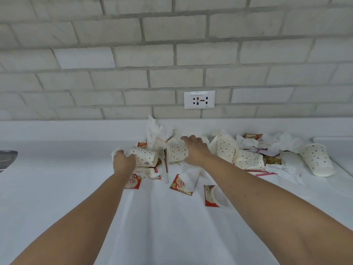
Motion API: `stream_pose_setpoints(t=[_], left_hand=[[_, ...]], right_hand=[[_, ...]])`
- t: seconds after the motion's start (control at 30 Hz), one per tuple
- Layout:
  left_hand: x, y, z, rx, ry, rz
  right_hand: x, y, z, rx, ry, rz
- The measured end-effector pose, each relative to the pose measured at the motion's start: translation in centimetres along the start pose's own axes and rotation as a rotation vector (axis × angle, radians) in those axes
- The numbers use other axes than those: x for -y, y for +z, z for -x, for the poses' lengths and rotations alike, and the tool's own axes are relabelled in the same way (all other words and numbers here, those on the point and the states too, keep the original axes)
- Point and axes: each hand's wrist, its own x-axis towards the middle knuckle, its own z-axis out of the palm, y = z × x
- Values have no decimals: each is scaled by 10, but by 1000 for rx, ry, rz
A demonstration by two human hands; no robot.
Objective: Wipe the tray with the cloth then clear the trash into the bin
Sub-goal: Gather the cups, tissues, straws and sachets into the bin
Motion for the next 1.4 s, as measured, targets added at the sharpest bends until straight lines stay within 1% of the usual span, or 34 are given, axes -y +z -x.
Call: stream_pose_setpoints(t=[0.1, 0.23, 0.33, 0.53, 0.73, 0.87, 1.13, 1.27, 1.4], left_hand=[[1, 6, -4, 16, -48, 49], [3, 8, -5, -14, -10, 46], [2, 5, -4, -14, 6, 110], [-5, -7, 2, 30, -13, 254], [-14, -19, 18, 45, 4, 316], [-24, -25, 33, 82, 22, 329], [-45, -26, 83, 197, 170, 333], [-46, -14, 114, 273, 228, 310], [-50, 10, 158, 354, 274, 292]], right_hand=[[0, 6, -18, 53, -41, 31], [2, 12, -32, 115, -92, 97], [3, 20, -35, 144, -112, 138], [7, 32, -29, 99, -85, 162], [14, 6, -9, 70, -63, 142], [14, -20, 21, 67, -34, 138], [5, -59, 103, 81, 119, 64], [-2, -69, 156, 76, 210, 77], [-23, -74, 213, 129, 328, 66]])
